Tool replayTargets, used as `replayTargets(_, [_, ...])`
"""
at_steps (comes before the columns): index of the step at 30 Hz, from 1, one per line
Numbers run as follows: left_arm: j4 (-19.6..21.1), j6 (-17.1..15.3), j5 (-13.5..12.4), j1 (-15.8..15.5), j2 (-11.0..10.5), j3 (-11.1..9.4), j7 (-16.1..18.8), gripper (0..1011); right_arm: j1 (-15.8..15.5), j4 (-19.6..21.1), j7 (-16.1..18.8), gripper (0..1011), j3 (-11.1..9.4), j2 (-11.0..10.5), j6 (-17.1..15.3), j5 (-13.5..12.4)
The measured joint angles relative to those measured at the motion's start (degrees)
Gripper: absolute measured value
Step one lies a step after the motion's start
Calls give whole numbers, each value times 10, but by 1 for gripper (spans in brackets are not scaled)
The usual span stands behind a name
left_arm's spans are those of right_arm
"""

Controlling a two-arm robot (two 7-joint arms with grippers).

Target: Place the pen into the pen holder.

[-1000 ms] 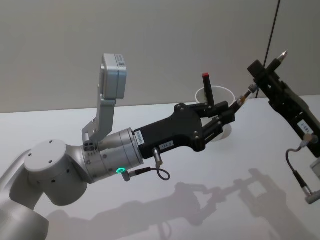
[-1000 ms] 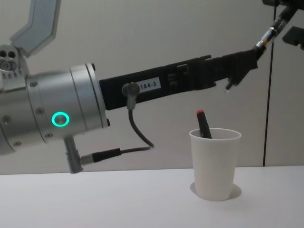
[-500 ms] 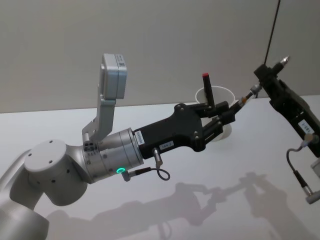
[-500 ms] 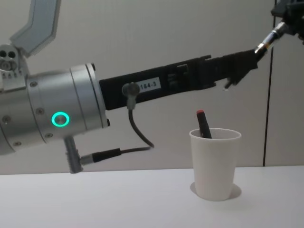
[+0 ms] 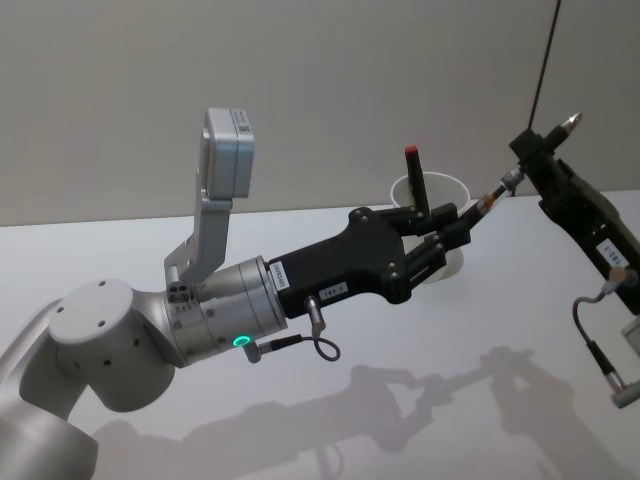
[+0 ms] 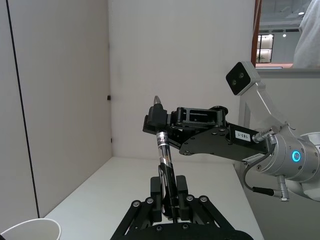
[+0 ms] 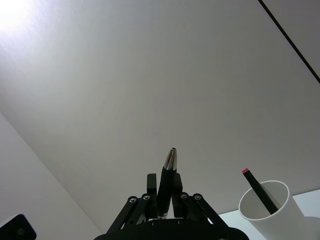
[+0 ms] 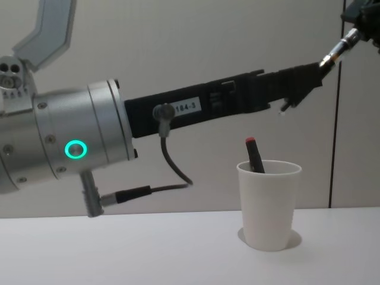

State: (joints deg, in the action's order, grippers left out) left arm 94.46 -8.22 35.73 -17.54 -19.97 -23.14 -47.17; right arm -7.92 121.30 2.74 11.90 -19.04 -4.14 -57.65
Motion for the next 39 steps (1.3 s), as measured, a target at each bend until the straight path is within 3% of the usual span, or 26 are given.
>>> replayTargets(8, [0, 0, 0, 0, 0, 0, 0, 211, 0, 0, -1, 145, 0, 0, 0, 0])
replayTargets(12, [0, 0, 0, 0, 0, 0, 0, 371, 0, -1, -1, 145, 0, 0, 0, 0])
replayTargets(15, [0, 0, 0, 0, 0, 0, 0, 429, 0, 0, -1, 145, 0, 0, 0, 0])
replayTargets(28, [0, 0, 0, 0, 0, 0, 0, 857, 0, 0, -1, 145, 0, 0, 0, 0])
replayTargets(35, [0, 0, 0, 0, 0, 0, 0, 1001, 3, -1, 2, 145, -1, 0, 0, -1])
replayTargets(39, [0, 0, 0, 0, 0, 0, 0, 1001, 15, -8, 10, 145, -4, -1, 0, -2])
